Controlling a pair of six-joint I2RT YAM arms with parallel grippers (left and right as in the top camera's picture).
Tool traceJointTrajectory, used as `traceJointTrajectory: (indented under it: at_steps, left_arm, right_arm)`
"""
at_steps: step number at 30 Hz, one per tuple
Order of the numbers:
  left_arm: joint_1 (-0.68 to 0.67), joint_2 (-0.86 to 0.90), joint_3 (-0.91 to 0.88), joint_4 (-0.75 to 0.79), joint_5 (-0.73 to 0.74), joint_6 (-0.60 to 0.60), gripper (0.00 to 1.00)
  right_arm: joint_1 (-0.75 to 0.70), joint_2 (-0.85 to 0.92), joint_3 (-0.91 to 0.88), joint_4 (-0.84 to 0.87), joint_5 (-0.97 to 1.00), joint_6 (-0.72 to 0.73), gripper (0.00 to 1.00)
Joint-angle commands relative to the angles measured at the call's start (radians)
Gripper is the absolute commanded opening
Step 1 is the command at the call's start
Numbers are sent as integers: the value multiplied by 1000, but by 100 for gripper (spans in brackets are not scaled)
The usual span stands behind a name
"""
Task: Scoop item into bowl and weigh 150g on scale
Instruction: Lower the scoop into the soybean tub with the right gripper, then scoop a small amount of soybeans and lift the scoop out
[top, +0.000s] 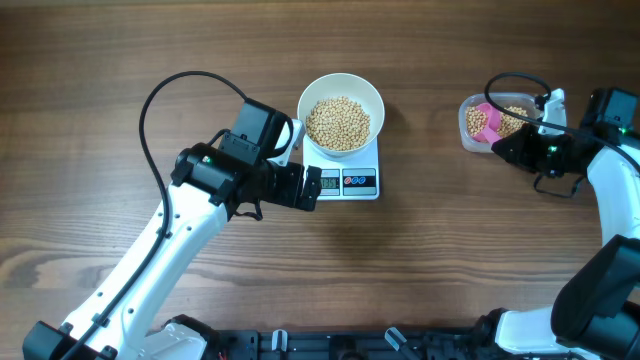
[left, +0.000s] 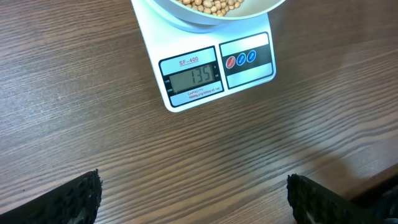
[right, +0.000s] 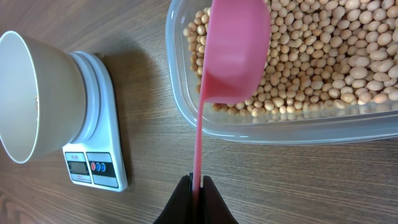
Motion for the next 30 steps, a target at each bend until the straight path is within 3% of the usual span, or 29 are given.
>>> traceJointTrajectory:
  at_steps: [1,17,24,30]
  left_arm:
    - [-3,4,-3,2,12,-2,100]
    - [-3,4,-3,2,12,-2,100]
    - [-3,4,-3,2,12,-2,100]
    - [-3,4,-3,2,12,-2,100]
  right_arm:
    - [-12,15,-10,-4,-80,4,4]
    - [-171,15,-10,-12,-201,-1,5]
    - [-337,15,-10,-14,-413,0,4]
    - [-407,15,-10,-45,-462,-2,4]
